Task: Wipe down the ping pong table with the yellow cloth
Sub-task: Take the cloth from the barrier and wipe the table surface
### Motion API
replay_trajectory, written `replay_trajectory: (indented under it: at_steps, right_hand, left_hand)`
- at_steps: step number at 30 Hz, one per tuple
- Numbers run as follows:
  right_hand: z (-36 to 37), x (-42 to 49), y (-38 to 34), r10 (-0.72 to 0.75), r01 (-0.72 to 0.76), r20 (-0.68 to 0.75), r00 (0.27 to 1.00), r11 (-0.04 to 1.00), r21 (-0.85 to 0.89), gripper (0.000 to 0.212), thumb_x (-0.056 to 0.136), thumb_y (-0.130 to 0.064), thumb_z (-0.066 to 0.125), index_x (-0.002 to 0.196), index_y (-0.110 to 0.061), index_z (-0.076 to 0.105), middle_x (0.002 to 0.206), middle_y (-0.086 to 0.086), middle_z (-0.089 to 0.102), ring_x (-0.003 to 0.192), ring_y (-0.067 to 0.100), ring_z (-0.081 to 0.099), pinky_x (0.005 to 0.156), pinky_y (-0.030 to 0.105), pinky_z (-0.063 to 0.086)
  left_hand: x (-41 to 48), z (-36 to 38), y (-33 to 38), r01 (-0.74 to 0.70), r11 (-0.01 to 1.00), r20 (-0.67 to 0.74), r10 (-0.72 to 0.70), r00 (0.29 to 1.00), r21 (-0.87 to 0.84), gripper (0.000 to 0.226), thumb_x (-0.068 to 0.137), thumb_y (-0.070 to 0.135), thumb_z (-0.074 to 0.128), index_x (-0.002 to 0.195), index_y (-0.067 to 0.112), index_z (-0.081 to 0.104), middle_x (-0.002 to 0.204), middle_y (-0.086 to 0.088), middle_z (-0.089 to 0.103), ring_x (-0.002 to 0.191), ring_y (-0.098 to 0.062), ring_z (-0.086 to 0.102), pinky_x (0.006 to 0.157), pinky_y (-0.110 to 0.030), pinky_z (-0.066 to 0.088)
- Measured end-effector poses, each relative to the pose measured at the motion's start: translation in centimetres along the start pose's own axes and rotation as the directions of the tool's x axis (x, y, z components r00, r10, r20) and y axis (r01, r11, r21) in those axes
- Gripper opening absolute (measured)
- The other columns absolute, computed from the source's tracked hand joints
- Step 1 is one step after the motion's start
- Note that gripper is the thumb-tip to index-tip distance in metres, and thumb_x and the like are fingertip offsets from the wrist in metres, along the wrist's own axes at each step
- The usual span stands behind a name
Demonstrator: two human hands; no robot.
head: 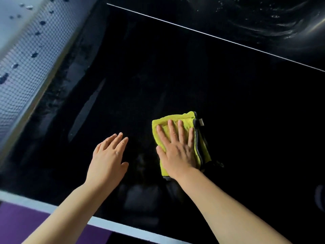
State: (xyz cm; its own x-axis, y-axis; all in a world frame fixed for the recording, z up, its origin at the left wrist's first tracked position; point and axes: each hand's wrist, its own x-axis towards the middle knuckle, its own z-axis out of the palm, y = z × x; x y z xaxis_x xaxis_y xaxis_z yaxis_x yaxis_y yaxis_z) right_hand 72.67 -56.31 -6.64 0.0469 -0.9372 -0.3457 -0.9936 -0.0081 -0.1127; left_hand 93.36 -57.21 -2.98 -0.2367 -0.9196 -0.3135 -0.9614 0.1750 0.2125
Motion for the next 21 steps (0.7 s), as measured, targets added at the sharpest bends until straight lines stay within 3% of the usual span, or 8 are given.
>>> replay_trajectory:
  at_steps: [4, 8, 15, 18, 21]
  right_hand:
    - [1.1, -0.2, -7.4, -0.218, 0.218, 0.002, 0.976, 0.976, 0.021, 0.065, 0.090, -0.054, 0.010, 0.153, -0.039, -0.001, 0.161, 0.003, -0.015, 0.146, 0.030, -0.021, 0.114, 0.060, -0.013]
    - [1.5, 0.3, -11.1, -0.369, 0.370, 0.016, 0.929, 0.929, -0.020, 0.063, 0.093, -0.052, 0.011, 0.153, -0.039, -0.005, 0.163, 0.002, -0.016, 0.147, 0.032, -0.021, 0.112, 0.059, -0.018]
    - [1.3, 1.9, -8.0, -0.372, 0.372, -0.051, 0.927, 0.928, -0.005, 0.060, 0.096, -0.050, 0.019, 0.154, -0.036, 0.012, 0.164, 0.001, 0.008, 0.150, 0.030, 0.001, 0.117, 0.058, 0.001]
    - [0.1, 3.5, -4.2, -0.298, 0.299, -0.069, 0.952, 0.954, 0.001, 0.059, 0.096, -0.051, 0.018, 0.153, -0.038, 0.015, 0.163, -0.001, 0.010, 0.150, 0.029, 0.003, 0.117, 0.056, 0.000]
    - [-1.0, 4.9, 1.4, -0.171, 0.173, -0.089, 0.981, 0.985, 0.014, 0.058, 0.096, -0.051, 0.017, 0.153, -0.040, 0.015, 0.163, -0.003, 0.010, 0.150, 0.027, 0.004, 0.118, 0.053, -0.002]
  left_hand:
    - [-1.5, -0.6, -3.6, 0.116, 0.993, 0.001, -0.116, 0.993, -0.021, 0.082, 0.073, 0.027, 0.075, 0.144, 0.017, 0.035, 0.152, -0.001, 0.029, 0.142, -0.021, 0.021, 0.112, -0.040, 0.020]
    - [-2.5, -1.0, -4.8, 0.178, 0.984, 0.009, -0.178, 0.984, -0.023, 0.082, 0.075, 0.026, 0.075, 0.145, 0.015, 0.034, 0.153, -0.003, 0.028, 0.142, -0.022, 0.020, 0.113, -0.041, 0.019]
    - [0.2, -1.9, -2.6, 0.105, 0.994, 0.016, -0.106, 0.994, 0.016, 0.075, 0.085, 0.033, 0.060, 0.149, 0.020, 0.022, 0.157, 0.006, 0.013, 0.145, -0.015, 0.006, 0.115, -0.033, 0.009]
    - [3.0, -1.8, 0.6, 0.030, 0.999, 0.016, -0.030, 0.999, 0.017, 0.077, 0.089, 0.037, 0.053, 0.151, 0.022, 0.008, 0.158, 0.006, 0.001, 0.145, -0.014, -0.006, 0.115, -0.032, 0.002]
    - [6.0, -1.5, 5.1, -0.041, 0.999, -0.018, 0.041, 0.999, -0.003, 0.076, 0.091, 0.039, 0.050, 0.151, 0.022, 0.006, 0.158, 0.003, -0.002, 0.144, -0.016, -0.010, 0.113, -0.030, -0.004]
